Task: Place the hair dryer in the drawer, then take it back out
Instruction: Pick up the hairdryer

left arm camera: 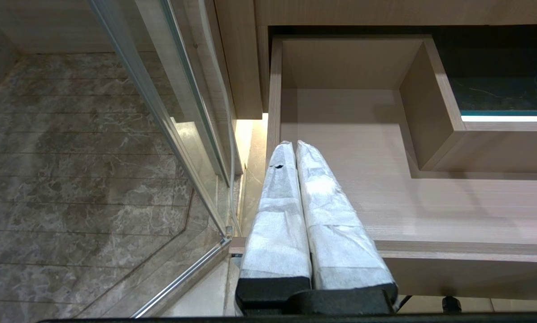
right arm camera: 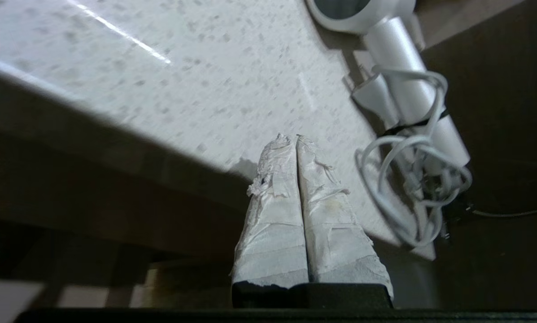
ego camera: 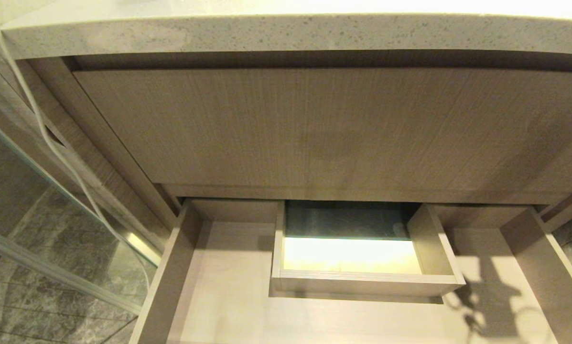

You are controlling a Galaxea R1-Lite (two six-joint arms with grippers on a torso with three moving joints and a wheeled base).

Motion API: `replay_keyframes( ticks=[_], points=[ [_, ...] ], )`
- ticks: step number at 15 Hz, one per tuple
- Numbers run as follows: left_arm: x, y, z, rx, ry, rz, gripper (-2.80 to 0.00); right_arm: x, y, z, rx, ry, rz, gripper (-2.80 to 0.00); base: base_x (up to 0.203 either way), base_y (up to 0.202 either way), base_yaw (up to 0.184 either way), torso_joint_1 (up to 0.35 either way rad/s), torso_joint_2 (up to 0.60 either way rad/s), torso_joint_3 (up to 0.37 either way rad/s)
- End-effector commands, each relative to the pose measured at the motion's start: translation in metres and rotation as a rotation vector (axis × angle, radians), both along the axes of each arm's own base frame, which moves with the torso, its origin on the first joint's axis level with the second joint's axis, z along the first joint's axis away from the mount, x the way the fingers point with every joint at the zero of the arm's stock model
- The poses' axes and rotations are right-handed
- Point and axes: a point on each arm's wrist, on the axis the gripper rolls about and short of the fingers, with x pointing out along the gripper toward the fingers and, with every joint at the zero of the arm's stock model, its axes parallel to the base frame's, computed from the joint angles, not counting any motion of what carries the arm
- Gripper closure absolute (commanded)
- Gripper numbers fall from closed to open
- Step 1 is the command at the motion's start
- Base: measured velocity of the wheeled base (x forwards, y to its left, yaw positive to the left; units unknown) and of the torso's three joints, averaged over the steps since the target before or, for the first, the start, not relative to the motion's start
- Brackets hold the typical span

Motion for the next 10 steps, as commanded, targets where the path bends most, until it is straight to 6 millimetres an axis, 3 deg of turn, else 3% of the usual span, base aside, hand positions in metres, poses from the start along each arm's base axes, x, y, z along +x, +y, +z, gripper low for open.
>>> replay_keyframes(
  ticks=[1,4,6,8,10],
  points=[
    [0.0,0.0,0.0,0.0,0.001,0.0,0.0,-0.06,0.026,-0.019,0.098,-0.035,0.031,0.0,0.0,0.0,0.0,0.0,0.0,0.0],
    [0.0,0.0,0.0,0.0,0.0,0.0,0.0,-0.127,0.05,-0.082,0.178,-0.003,0.042,0.0,0.0,0.0,0.0,0.0,0.0,0.0],
    [0.0,0.0,0.0,0.0,0.0,0.0,0.0,-0.164,0.063,-0.146,0.262,0.028,0.059,0.0,0.0,0.0,0.0,0.0,0.0,0.0],
    [0.0,0.0,0.0,0.0,0.001,0.0,0.0,-0.177,0.066,-0.219,0.391,0.106,0.064,0.0,0.0,0.0,0.0,0.0,0.0,0.0],
    [0.0,0.0,0.0,0.0,0.001,0.0,0.0,-0.182,0.065,-0.278,0.501,0.168,0.079,0.0,0.0,0.0,0.0,0.0,0.0,0.0]
  ],
)
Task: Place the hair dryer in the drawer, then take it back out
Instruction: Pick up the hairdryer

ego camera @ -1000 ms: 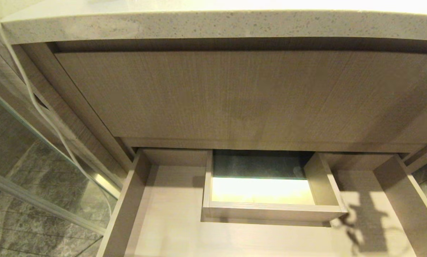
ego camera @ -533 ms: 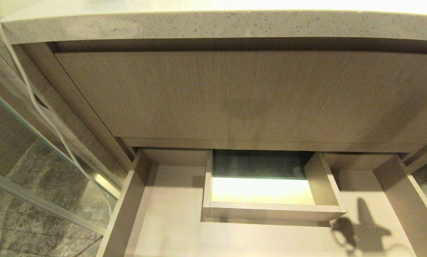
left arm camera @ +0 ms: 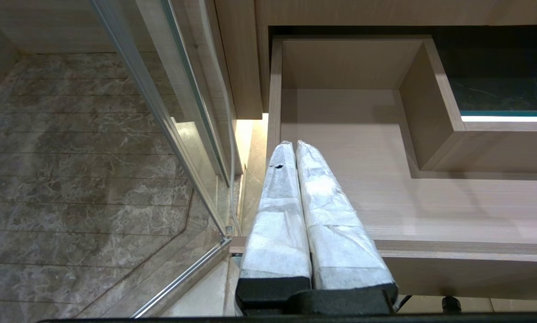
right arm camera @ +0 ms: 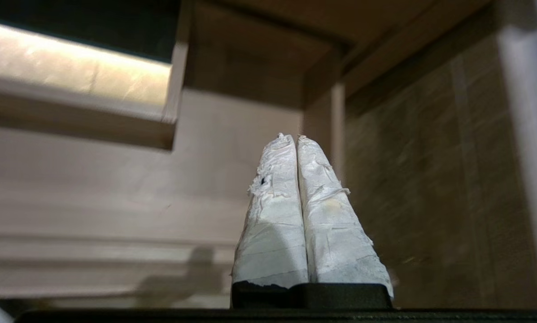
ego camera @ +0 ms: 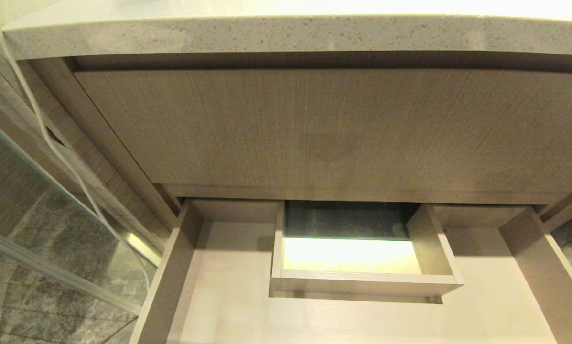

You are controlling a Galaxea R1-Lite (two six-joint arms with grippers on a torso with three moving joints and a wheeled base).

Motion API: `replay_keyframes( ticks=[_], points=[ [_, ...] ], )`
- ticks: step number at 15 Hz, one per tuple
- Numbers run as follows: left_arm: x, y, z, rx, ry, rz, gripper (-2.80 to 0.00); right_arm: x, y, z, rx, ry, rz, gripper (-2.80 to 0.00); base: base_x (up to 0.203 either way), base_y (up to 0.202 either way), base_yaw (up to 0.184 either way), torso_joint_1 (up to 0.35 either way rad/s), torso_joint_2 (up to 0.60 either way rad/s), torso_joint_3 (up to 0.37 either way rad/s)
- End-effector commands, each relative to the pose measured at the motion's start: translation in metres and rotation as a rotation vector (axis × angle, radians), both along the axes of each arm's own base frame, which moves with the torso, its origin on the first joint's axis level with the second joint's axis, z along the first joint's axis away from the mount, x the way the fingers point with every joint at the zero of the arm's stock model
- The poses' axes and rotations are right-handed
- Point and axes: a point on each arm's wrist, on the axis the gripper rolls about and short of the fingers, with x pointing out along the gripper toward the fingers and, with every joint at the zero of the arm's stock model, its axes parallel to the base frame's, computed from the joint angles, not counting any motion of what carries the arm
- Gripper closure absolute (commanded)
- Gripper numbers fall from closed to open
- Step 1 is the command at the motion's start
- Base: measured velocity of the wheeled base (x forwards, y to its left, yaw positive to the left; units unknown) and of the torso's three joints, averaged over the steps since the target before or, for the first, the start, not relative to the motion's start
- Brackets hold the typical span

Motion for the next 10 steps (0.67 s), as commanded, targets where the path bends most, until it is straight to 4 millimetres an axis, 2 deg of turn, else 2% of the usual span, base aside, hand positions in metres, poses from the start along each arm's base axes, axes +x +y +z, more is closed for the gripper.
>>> replay_keyframes(
  ticks=[1,3,5,7,10],
  points=[
    [0.0,0.0,0.0,0.0,0.0,0.0,0.0,-0.018,0.003,-0.07,0.103,-0.013,0.026,0.0,0.0,0.0,0.0,0.0,0.0,0.0],
    [0.0,0.0,0.0,0.0,0.0,0.0,0.0,-0.013,0.002,-0.1,0.193,-0.052,0.021,0.0,0.0,0.0,0.0,0.0,0.0,0.0],
    [0.0,0.0,0.0,0.0,-0.001,0.0,0.0,-0.013,0.004,-0.119,0.313,-0.032,0.078,0.0,0.0,0.0,0.0,0.0,0.0,0.0],
    [0.0,0.0,0.0,0.0,-0.001,0.0,0.0,-0.016,0.004,-0.12,0.348,-0.012,0.14,0.0,0.0,0.0,0.0,0.0,0.0,0.0],
    [0.0,0.0,0.0,0.0,0.0,0.0,0.0,-0.027,0.004,-0.121,0.342,-0.134,0.231,0.0,0.0,0.0,0.0,0.0,0.0,0.0]
  ],
)
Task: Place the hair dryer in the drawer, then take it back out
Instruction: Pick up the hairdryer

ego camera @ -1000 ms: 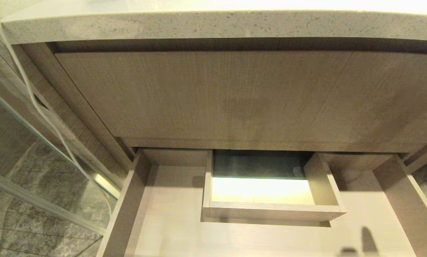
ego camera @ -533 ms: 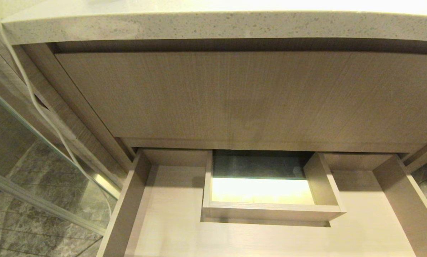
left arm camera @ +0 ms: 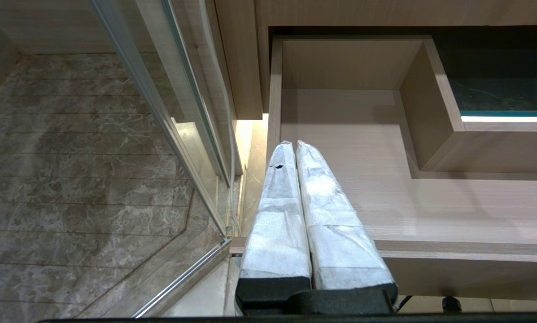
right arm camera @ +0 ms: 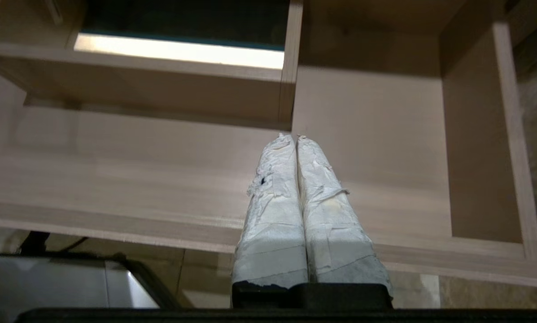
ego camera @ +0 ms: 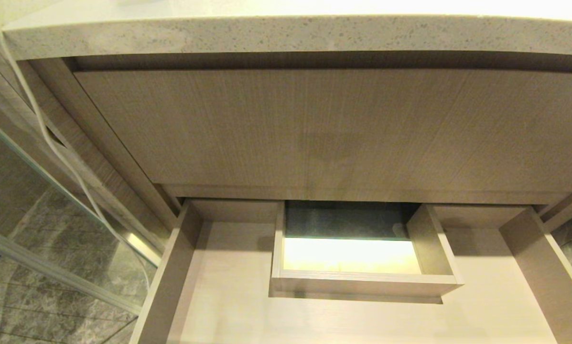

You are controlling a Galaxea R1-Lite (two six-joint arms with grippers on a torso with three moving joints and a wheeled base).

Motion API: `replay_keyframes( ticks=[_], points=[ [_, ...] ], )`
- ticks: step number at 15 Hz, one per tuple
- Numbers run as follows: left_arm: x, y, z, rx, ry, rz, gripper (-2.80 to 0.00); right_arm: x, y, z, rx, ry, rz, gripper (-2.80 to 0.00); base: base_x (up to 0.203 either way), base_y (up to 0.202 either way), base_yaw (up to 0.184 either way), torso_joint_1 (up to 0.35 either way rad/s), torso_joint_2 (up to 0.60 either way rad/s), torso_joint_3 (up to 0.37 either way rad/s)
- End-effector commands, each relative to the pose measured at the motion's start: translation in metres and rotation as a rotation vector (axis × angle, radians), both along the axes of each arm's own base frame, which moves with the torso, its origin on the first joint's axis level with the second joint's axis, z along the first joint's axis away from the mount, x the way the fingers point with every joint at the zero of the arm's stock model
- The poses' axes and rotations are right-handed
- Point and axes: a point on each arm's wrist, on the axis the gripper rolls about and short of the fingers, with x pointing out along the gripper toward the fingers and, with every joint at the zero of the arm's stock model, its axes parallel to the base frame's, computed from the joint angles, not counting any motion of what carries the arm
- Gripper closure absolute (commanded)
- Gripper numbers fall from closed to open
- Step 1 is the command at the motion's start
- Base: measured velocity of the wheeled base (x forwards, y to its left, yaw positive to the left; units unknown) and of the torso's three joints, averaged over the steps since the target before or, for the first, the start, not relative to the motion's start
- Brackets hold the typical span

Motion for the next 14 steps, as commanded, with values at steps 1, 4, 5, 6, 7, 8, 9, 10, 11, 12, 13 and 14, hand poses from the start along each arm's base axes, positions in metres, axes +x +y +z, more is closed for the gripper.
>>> replay_keyframes(
  ticks=[1,4,5,6,7,8,9,10,11,12,13,14],
  points=[
    [0.0,0.0,-0.0001,0.0,0.001,0.0,0.0,-0.0136,-0.0003,-0.0027,0.004,-0.159,0.01,0.0,0.0,0.0,0.0,0.0,0.0,0.0],
    [0.0,0.0,0.0,0.0,0.0,0.0,0.0,-0.0173,-0.0002,-0.0066,0.067,-0.205,-0.015,0.0,0.0,0.0,0.0,0.0,0.0,0.0],
    [0.0,0.0,-0.0001,0.0,0.001,0.0,0.0,-0.0173,-0.0003,-0.0062,0.082,-0.205,-0.022,0.0,0.0,0.0,0.0,0.0,0.0,0.0],
    [0.0,0.0,0.0,0.0,0.0,0.0,0.0,-0.0174,-0.0006,-0.006,0.114,-0.208,-0.036,0.0,0.0,0.0,0.0,0.0,0.0,0.0],
    [0.0,0.0,0.0,0.0,0.0,0.0,0.0,-0.0174,-0.0006,-0.0065,0.107,-0.206,-0.038,0.0,0.0,0.0,0.0,0.0,0.0,0.0],
    [0.0,0.0,-0.0001,0.0,0.001,0.0,0.0,-0.0174,-0.0005,-0.0065,0.076,-0.205,-0.03,0.0,0.0,0.0,0.0,0.0,0.0,0.0],
    [0.0,0.0,-0.0001,0.0,0.001,0.0,0.0,-0.0175,-0.0004,-0.0062,0.058,-0.207,-0.023,0.0,0.0,0.0,0.0,0.0,0.0,0.0],
    [0.0,0.0,-0.0001,0.0,0.001,0.0,0.0,-0.0175,-0.0004,-0.0063,0.062,-0.205,-0.024,0.0,0.0,0.0,0.0,0.0,0.0,0.0],
    [0.0,0.0,-0.0001,0.0,0.001,0.0,0.0,-0.0175,-0.0004,-0.0063,0.066,-0.205,-0.029,0.0,0.0,0.0,0.0,0.0,0.0,0.0],
    [0.0,0.0,0.0,0.0,0.0,0.0,0.0,-0.0175,-0.0005,-0.0063,0.067,-0.205,-0.03,0.0,0.0,0.0,0.0,0.0,0.0,0.0],
    [0.0,0.0,-0.0001,0.0,0.001,0.0,0.0,-0.0175,-0.0005,-0.0063,0.069,-0.205,-0.029,0.0,0.0,0.0,0.0,0.0,0.0,0.0],
    [0.0,0.0,-0.0001,0.0,0.001,0.0,0.0,-0.0175,-0.0004,-0.0063,0.067,-0.205,-0.028,0.0,0.0,0.0,0.0,0.0,0.0,0.0]
  ],
)
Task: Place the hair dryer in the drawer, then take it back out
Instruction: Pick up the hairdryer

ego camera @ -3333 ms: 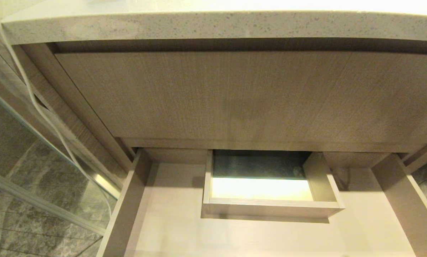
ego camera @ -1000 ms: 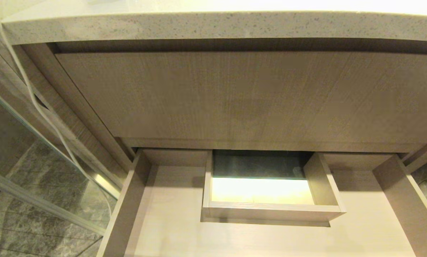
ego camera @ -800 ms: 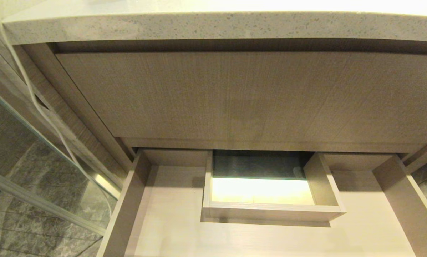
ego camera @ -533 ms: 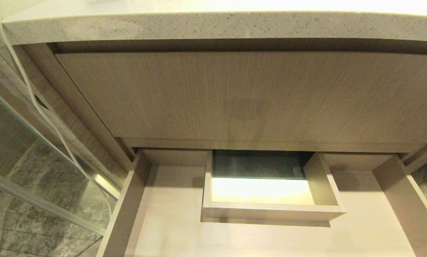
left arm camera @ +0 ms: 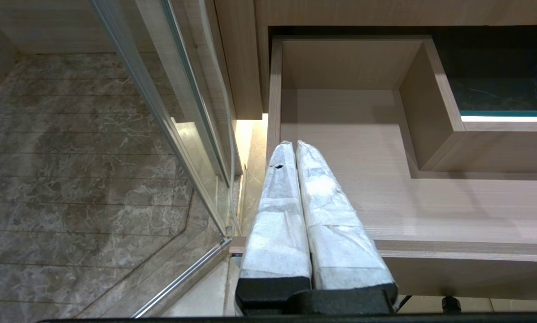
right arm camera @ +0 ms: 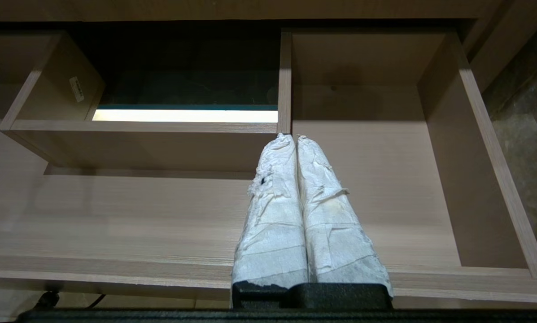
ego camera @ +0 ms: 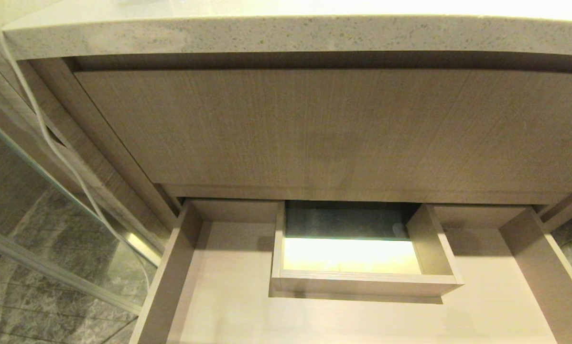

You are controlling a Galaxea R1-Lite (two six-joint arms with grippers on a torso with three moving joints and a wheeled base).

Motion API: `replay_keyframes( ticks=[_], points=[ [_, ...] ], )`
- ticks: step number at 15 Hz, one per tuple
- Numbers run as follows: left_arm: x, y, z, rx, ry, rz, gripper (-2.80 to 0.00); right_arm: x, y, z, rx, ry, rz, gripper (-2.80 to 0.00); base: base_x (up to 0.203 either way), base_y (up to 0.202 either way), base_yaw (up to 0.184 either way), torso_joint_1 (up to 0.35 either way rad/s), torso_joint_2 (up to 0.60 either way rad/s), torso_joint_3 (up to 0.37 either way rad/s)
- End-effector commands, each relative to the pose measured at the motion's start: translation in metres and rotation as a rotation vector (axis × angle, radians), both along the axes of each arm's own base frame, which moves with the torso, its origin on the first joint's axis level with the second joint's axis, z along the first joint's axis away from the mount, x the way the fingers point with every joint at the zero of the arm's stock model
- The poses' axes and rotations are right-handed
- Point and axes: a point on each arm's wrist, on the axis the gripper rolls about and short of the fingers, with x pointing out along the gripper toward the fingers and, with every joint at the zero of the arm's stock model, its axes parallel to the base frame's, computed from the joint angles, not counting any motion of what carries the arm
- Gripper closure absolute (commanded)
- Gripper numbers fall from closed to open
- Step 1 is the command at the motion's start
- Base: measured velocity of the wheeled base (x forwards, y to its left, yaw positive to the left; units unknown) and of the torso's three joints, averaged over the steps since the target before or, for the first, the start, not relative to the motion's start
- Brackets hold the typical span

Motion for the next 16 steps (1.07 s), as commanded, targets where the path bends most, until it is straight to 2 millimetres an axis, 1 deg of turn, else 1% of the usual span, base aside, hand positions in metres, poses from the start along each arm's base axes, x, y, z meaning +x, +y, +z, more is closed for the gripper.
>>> replay_keyframes(
  ticks=[1,9,13,16],
  points=[
    [0.0,0.0,0.0001,0.0,-0.001,0.0,0.0,0.0001,0.0,-0.0001,-0.001,0.002,-0.002,0.0,0.0,0.0,0.0,0.0,0.0,0.0],
    [0.0,0.0,0.0001,0.0,-0.001,0.0,0.0,0.0001,0.0,-0.0002,-0.001,0.004,-0.001,0.0,0.0,0.0,0.0,0.0,-0.01,-0.011],
    [0.0,0.0,0.0,0.0,0.0,0.0,0.0,0.0001,0.0,-0.0002,-0.003,0.004,-0.001,0.0,0.0,0.0,0.0,-0.002,-0.33,-0.345],
    [0.0,0.0,0.0,0.0,0.0,0.0,0.0,0.0001,0.0,-0.0002,0.002,0.004,-0.001,0.0,0.0,0.0,0.0,-0.011,-0.15,-0.158]
  ],
)
